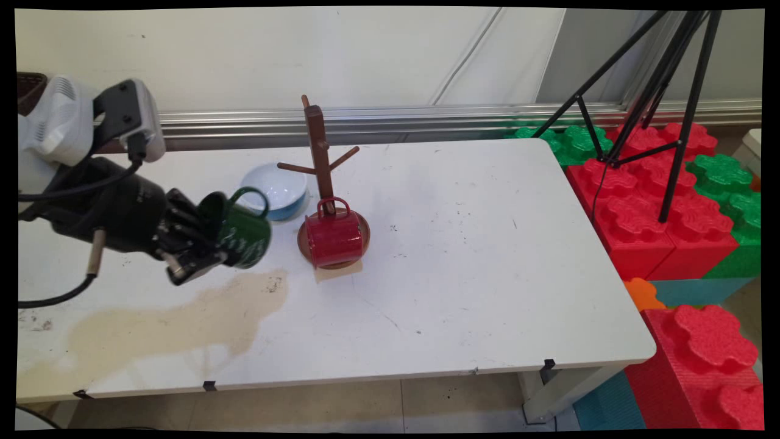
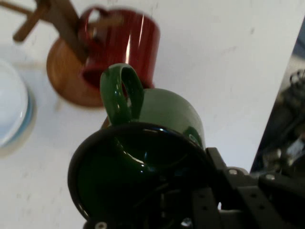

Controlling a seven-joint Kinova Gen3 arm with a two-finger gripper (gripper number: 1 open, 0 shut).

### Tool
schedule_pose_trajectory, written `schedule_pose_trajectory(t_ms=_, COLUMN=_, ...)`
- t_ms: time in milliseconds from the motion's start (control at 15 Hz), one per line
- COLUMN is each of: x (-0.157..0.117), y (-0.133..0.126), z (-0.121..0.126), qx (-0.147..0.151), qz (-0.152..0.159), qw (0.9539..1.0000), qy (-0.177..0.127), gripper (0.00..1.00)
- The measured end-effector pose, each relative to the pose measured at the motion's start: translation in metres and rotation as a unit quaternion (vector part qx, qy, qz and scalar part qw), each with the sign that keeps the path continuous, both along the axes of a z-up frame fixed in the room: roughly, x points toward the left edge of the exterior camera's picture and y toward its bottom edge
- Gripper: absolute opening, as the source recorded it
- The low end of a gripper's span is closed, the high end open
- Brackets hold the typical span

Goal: Place the picked object on the table

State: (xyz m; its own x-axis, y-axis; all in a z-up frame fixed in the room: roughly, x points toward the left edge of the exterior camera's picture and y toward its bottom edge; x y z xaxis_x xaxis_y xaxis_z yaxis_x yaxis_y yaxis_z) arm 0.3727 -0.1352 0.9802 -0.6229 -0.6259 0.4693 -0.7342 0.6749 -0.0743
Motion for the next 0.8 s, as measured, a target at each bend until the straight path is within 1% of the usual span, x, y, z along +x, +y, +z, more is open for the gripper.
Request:
schedule_pose_trajectory(t_ms=267, x=0.011, y=-0.008, z=-0.003, qx=0.033, qz=0.000, qw=0.9984, qy=-0.046, gripper=0.00)
schedule_pose_trajectory(t_ms=333, x=0.013, y=-0.010, z=-0.004, qx=0.037, qz=0.001, qw=0.9979, qy=-0.053, gripper=0.00)
schedule_pose_trajectory(t_ms=600, x=0.026, y=-0.032, z=-0.016, qx=0.063, qz=0.005, qw=0.9937, qy=-0.092, gripper=0.00)
schedule_pose_trajectory(t_ms=800, x=0.036, y=-0.046, z=-0.024, qx=0.077, qz=0.004, qw=0.9907, qy=-0.112, gripper=0.00)
